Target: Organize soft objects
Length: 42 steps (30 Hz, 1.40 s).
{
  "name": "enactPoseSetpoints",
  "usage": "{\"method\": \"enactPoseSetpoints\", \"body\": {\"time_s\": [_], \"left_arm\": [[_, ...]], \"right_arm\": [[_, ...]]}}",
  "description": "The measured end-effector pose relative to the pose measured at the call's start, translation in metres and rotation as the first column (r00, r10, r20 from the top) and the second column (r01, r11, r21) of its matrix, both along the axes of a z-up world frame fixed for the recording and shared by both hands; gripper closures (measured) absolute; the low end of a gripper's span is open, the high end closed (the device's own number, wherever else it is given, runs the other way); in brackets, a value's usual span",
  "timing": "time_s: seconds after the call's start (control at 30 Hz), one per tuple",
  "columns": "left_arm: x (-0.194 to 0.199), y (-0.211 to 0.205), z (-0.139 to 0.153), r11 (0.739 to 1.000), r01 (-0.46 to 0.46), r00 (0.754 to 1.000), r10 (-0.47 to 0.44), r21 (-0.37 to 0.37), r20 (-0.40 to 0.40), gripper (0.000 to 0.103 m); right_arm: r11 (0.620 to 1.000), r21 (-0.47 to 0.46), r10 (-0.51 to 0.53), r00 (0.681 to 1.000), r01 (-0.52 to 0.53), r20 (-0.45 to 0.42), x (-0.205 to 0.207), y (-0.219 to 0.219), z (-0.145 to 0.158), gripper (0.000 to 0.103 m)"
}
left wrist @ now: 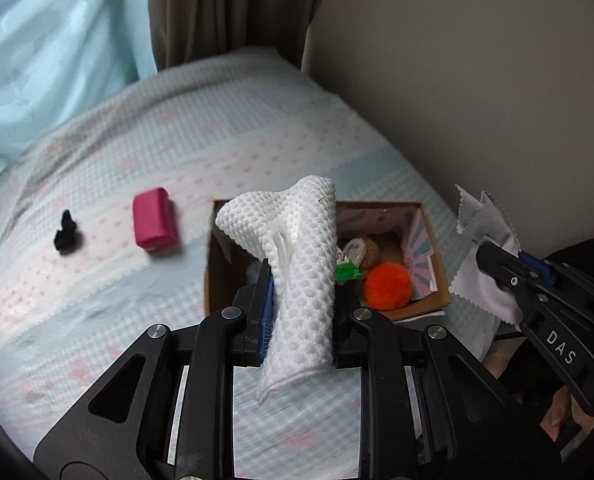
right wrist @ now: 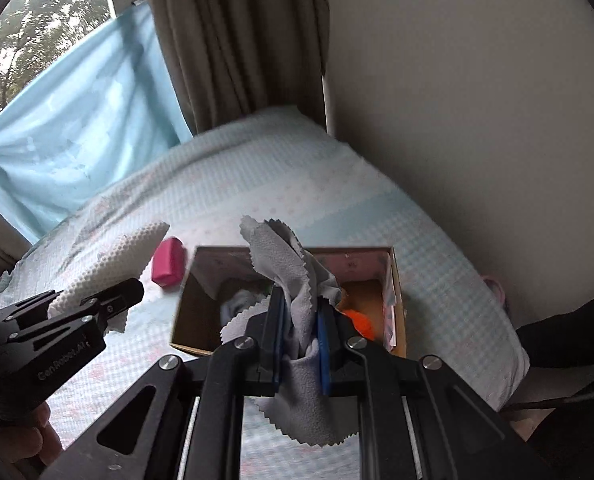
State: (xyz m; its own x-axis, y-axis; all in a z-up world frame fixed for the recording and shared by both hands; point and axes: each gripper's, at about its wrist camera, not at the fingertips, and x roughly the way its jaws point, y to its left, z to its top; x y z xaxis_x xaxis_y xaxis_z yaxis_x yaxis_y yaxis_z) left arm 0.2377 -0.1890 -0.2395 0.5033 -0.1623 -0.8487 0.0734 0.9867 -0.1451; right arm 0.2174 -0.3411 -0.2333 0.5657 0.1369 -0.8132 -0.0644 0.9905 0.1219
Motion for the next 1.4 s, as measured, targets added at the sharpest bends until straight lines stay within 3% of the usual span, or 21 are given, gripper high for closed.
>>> {"method": "enactPoseSetpoints", "body": {"time_s": [0.37, 0.67, 0.73, 0.77, 0.8, 0.83, 0.9, 0.97, 1.0, 1.17, 1.4], "left_arm": [[0.080, -0.039, -0.082, 0.997, 0.046, 0.980, -0.034, 0.055, -0.195, 0.085], [0.110, -0.050, -0.123, 0.990, 0.074, 0.951, -0.033, 0.122, -0.306, 0.085], [0.114, -0.051, -0.127, 0.987, 0.098, 0.947, -0.052, 0.131, -0.317, 0.077], [0.114, -0.052, -0.127, 0.985, 0.110, 0.946, -0.062, 0.135, -0.319, 0.058], [0.114, -0.054, -0.126, 0.981, 0.128, 0.946, -0.076, 0.146, -0.314, 0.021], [0.113, -0.055, -0.124, 0.978, 0.137, 0.948, -0.083, 0.158, -0.308, 0.004], [0.108, -0.056, -0.120, 0.972, 0.158, 0.953, -0.104, 0.173, -0.285, 0.000], [0.106, -0.058, -0.120, 0.966, 0.185, 0.946, -0.126, 0.182, -0.297, 0.000], [0.104, -0.059, -0.122, 0.962, 0.194, 0.943, -0.128, 0.194, -0.306, 0.000], [0.101, -0.057, -0.130, 0.967, 0.187, 0.935, -0.122, 0.173, -0.333, 0.000], [0.093, -0.050, -0.118, 0.972, 0.170, 0.944, -0.113, 0.164, -0.310, 0.000]], "right_arm": [[0.999, 0.052, -0.001, 0.982, 0.011, -0.189, 0.070, -0.043, -0.069, 0.090], [0.992, 0.119, -0.008, 0.947, 0.049, -0.321, 0.112, -0.055, -0.116, 0.090], [0.989, 0.134, -0.007, 0.940, 0.056, -0.342, 0.120, -0.055, -0.124, 0.090], [0.987, 0.147, -0.002, 0.933, 0.059, -0.360, 0.124, -0.055, -0.128, 0.090], [0.983, 0.169, 0.005, 0.921, 0.066, -0.391, 0.128, -0.055, -0.135, 0.090], [0.981, 0.181, 0.006, 0.914, 0.074, -0.406, 0.130, -0.055, -0.138, 0.088], [0.976, 0.196, -0.004, 0.905, 0.097, -0.425, 0.134, -0.056, -0.144, 0.065], [0.972, 0.214, -0.003, 0.908, 0.102, -0.418, 0.134, -0.057, -0.145, 0.004], [0.967, 0.230, -0.002, 0.912, 0.105, -0.410, 0.133, -0.058, -0.145, 0.000], [0.966, 0.231, -0.014, 0.913, 0.118, -0.409, 0.134, -0.058, -0.146, 0.000], [0.976, 0.194, -0.022, 0.928, 0.101, -0.373, 0.127, -0.056, -0.131, 0.000]]}}
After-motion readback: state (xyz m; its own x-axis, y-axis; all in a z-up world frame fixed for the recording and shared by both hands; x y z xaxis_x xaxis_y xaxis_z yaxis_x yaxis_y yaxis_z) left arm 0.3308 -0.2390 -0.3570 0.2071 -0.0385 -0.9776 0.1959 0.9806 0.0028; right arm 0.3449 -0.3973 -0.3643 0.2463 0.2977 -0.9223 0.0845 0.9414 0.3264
